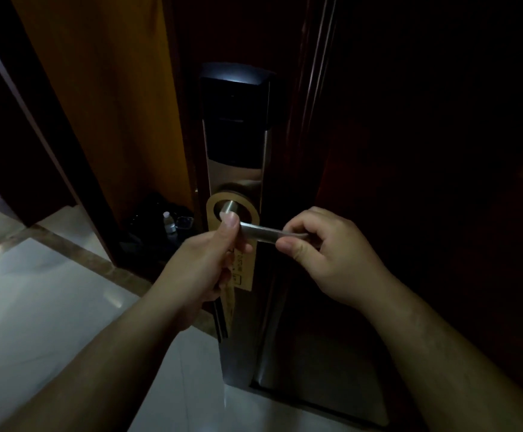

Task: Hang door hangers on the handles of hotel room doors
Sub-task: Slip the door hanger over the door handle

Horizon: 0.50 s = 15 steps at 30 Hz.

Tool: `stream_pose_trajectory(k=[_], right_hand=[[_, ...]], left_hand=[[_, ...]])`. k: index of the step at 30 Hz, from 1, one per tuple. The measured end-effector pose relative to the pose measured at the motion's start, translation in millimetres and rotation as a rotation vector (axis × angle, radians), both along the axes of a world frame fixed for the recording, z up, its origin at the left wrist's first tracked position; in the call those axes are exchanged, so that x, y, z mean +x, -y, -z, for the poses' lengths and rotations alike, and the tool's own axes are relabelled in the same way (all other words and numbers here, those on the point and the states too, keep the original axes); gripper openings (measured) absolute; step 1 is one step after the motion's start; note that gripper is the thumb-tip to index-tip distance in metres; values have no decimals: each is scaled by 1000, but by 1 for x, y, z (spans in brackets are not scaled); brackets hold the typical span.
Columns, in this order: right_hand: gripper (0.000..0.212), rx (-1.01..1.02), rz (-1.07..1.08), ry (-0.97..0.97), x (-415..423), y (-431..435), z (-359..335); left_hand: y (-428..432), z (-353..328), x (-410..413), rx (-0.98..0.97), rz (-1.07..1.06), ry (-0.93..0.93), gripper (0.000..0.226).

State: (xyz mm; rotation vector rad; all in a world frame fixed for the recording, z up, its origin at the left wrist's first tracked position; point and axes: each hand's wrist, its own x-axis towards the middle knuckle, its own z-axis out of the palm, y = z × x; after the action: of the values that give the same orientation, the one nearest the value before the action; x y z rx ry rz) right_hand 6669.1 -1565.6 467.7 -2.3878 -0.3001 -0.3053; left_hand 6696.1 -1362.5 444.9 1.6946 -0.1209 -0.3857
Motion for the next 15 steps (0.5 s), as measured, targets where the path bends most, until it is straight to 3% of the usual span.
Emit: stream_pose_trajectory(k=[8, 15], right_hand=[[33, 97, -7, -43, 5, 12, -4], [20, 19, -172, -36, 9, 35, -2]], left_hand=[[5, 11, 3, -71, 16, -36, 62], [15, 6, -11, 19, -139, -92, 76]])
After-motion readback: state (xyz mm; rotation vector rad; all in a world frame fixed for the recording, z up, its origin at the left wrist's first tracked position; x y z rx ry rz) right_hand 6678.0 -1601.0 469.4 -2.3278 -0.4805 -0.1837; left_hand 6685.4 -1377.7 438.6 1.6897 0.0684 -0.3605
